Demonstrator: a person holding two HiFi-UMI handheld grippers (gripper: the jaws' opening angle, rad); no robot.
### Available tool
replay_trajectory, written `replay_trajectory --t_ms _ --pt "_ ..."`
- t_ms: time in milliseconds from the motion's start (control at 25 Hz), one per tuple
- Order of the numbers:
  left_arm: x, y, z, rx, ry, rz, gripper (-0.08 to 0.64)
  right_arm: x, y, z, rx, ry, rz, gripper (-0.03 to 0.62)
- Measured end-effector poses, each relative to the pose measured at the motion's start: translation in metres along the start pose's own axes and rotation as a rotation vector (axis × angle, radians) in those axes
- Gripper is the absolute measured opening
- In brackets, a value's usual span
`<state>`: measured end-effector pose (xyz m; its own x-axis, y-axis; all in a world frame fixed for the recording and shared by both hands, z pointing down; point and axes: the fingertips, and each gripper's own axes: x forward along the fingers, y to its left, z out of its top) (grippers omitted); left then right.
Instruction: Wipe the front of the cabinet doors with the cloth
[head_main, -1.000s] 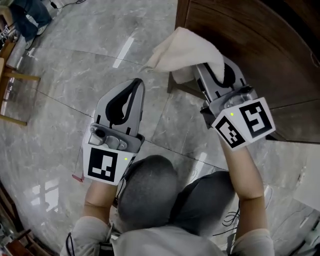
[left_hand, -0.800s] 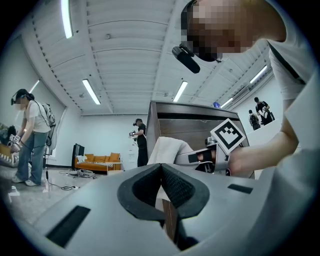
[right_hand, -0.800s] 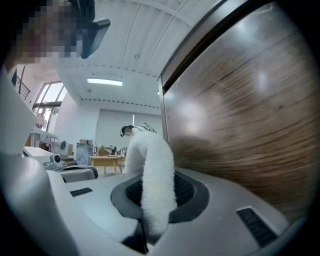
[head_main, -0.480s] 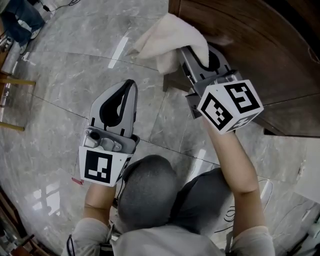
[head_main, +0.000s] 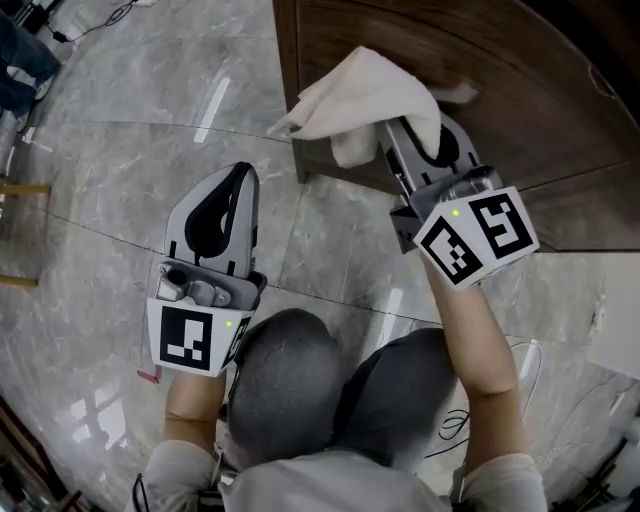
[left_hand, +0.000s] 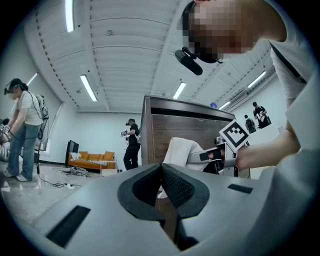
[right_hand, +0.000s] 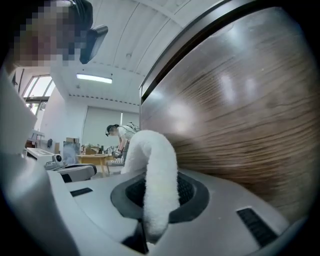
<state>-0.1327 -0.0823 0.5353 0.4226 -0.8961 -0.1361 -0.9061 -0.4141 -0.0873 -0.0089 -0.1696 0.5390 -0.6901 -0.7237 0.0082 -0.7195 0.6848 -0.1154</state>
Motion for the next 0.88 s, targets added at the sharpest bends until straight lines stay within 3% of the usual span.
replay_trajectory --t_ms 240,560,880 --pt "0.012 -0.017 -0.001 0.002 0.002 -0.024 0.018 -0.024 -0.019 0.005 0.009 -0.022 -0.026 0.069" --pt "0.021 -0.040 0.000 -0.012 0.003 -0.055 0.018 -0.073 -0.055 0.004 0.012 -0.039 -0.123 0.069" --pt "0.029 -0.039 -0.017 -0.032 0.024 -0.089 0.018 -0.075 -0.061 0.002 -0.020 -0.032 -0.153 0.069"
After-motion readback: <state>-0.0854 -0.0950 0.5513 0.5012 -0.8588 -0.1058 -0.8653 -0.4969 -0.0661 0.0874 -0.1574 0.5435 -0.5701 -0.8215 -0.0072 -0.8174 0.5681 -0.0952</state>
